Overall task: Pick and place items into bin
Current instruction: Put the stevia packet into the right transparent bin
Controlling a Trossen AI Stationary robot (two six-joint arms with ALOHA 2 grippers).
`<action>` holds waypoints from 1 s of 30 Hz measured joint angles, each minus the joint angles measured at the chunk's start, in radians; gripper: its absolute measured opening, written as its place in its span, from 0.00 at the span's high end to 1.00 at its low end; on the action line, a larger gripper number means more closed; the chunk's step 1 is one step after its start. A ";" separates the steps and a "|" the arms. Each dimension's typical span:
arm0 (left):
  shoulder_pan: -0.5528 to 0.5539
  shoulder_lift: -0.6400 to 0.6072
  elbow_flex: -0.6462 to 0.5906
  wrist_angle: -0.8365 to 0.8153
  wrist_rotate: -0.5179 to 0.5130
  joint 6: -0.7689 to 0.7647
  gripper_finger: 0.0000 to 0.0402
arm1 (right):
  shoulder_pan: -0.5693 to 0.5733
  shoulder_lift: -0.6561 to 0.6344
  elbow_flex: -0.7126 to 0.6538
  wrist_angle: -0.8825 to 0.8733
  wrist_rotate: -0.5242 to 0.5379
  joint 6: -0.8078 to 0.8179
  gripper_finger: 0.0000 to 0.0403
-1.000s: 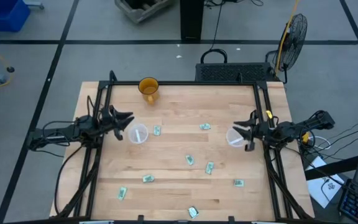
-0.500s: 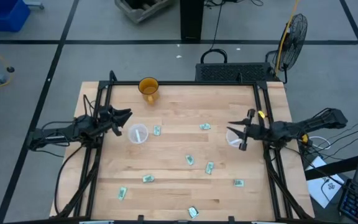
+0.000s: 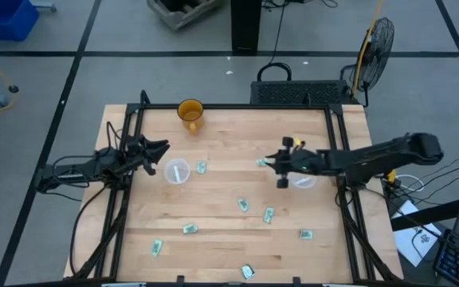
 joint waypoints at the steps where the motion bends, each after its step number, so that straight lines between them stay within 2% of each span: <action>1: 0.000 0.000 0.000 -0.005 0.000 0.000 0.68 | -0.016 0.035 0.008 0.004 -0.001 -0.001 0.79; 4: 0.000 0.000 0.000 -0.023 0.000 0.001 0.68 | -0.049 0.128 0.037 -0.008 -0.010 0.023 0.79; 9: 0.000 0.000 0.000 -0.049 -0.001 0.006 0.68 | -0.088 0.218 0.077 0.008 -0.203 0.036 0.79; 11: 0.000 0.000 0.000 -0.055 -0.001 0.008 0.68 | -0.098 0.246 0.076 0.001 -0.231 0.035 0.79; 21: 0.000 0.000 0.000 -0.060 -0.003 0.044 0.68 | -0.155 0.370 0.077 0.032 -0.229 0.036 0.78; 30: 0.001 0.000 0.000 -0.060 -0.004 0.045 0.68 | -0.189 0.384 0.077 0.047 -0.232 0.010 0.78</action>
